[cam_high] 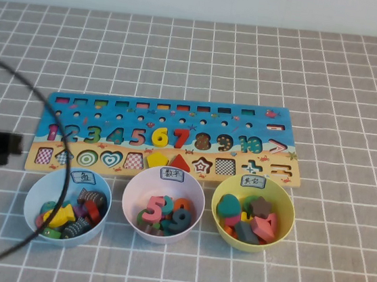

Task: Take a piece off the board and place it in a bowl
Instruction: Pick up the "number 6"

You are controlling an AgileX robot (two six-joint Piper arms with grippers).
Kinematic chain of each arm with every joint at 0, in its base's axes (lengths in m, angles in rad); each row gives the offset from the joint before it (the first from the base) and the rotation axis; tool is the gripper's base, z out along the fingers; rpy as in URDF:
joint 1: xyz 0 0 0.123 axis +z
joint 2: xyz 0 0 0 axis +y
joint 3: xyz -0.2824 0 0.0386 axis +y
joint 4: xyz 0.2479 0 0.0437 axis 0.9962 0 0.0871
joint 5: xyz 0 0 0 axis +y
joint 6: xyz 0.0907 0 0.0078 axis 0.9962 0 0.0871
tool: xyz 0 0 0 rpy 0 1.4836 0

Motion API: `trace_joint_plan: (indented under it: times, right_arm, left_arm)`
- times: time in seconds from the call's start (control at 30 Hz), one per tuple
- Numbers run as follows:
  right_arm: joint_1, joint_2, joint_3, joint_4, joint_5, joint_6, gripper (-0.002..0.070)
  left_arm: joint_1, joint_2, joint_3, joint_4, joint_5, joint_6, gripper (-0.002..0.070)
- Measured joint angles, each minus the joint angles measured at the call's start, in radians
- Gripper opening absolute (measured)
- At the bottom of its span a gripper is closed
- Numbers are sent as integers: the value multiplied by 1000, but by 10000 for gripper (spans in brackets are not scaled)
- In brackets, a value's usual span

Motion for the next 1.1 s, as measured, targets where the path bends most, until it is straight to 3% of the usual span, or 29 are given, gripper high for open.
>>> trace_joint_plan:
  times: [0.17,0.53,1.1]
  right_arm:
    - [0,0,0,0,0,0,-17]
    - [0,0,0,0,0,0,-17]
    - [0,0,0,0,0,0,-17]
  left_arm:
    - [-39,211,-148,-30,2,41,-1]
    - [-202,677,-556,-34,108,55,-1]
    - [-351,1142,-1099,84,350,-39,-2]
